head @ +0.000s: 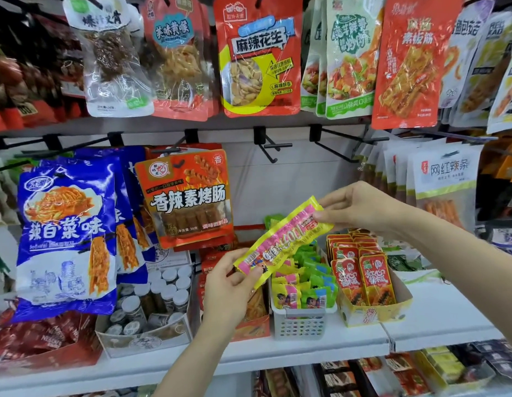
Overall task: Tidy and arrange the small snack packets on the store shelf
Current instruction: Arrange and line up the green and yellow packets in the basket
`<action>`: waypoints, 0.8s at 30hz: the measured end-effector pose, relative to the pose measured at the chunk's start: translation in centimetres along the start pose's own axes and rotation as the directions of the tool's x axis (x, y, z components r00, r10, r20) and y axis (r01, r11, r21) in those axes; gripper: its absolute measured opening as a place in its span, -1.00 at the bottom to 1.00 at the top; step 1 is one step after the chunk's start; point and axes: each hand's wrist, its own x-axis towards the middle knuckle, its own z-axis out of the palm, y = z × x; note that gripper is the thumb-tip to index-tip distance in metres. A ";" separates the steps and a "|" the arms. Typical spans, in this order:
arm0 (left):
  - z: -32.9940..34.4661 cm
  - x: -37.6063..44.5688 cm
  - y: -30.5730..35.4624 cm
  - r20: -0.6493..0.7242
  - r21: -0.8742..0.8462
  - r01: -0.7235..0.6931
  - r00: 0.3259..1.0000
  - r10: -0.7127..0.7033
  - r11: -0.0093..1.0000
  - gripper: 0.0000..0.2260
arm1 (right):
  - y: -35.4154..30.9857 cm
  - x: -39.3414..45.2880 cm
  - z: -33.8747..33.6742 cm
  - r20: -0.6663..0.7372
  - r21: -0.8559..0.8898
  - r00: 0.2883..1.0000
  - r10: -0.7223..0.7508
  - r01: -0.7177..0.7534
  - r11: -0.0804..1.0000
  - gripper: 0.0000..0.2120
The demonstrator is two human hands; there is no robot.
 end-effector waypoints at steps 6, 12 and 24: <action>1.2 5.4 -1.7 0.049 0.069 0.052 0.997 -0.056 0.996 -0.70 | 2.0 2.0 0.3 -0.323 -0.343 0.932 -0.165 0.047 0.938 -0.73; 2.4 12.1 -3.1 0.063 0.505 0.003 0.997 -0.040 0.863 -0.70 | 4.6 4.5 0.1 -0.569 -0.554 0.698 -0.435 0.066 0.830 -0.79; 6.7 16.7 -7.5 0.454 0.721 -0.347 0.890 -0.030 0.599 -0.34 | 9.2 7.4 -0.9 -0.606 -0.555 0.627 -0.489 0.106 0.825 -0.84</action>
